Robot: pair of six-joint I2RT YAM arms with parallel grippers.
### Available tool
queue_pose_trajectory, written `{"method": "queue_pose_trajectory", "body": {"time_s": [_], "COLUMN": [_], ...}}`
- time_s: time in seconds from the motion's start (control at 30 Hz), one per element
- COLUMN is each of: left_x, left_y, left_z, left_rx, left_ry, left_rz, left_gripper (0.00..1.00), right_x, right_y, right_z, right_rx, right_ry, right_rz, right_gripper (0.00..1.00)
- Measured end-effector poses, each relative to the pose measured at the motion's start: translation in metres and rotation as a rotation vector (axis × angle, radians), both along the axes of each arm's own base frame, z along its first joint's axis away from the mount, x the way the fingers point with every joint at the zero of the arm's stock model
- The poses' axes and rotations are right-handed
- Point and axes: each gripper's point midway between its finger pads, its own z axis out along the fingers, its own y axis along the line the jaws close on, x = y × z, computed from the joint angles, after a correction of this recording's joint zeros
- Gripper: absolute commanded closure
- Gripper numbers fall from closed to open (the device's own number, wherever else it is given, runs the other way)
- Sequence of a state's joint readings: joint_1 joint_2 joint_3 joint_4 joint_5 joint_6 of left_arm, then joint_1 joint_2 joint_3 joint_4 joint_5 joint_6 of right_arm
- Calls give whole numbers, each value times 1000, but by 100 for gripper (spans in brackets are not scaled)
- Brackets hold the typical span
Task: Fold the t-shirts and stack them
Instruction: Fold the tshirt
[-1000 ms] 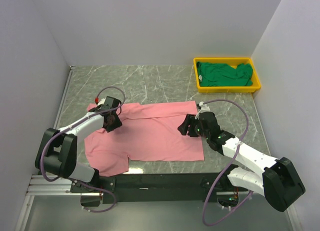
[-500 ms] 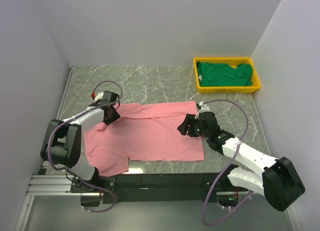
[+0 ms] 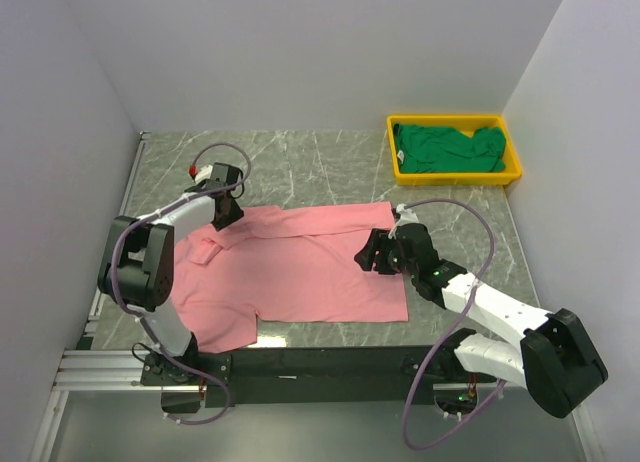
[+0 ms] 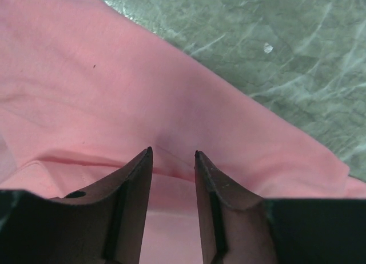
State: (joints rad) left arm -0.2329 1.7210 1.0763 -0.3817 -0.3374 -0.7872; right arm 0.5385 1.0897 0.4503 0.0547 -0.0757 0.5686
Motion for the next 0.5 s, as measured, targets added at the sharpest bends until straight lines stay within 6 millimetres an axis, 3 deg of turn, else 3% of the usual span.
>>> {"method": "queue_pose_trajectory", "body": {"time_s": [0.17, 0.3, 0.37, 0.43, 0.5], "left_x": [-9, -39, -54, -68, -79], "left_y": [3, 9, 12, 13, 12], "left_z": [9, 36, 45, 45, 38], "left_rx": [-14, -61, -89, -117, -145], "left_ry": [-10, -91, -132, -159, -168], "left_rz": [32, 80, 98, 109, 113], "left_gripper": [52, 39, 38, 42, 53], "right_x": [0, 0, 0, -1, -1], "right_y": [0, 1, 2, 3, 3], "right_z": [0, 1, 1, 1, 1], "right_rx": [1, 5, 7, 10, 11], "right_ry": [-1, -3, -2, -1, 1], "right_rz": [1, 5, 8, 13, 15], "right_gripper": [35, 35, 35, 35, 35]}}
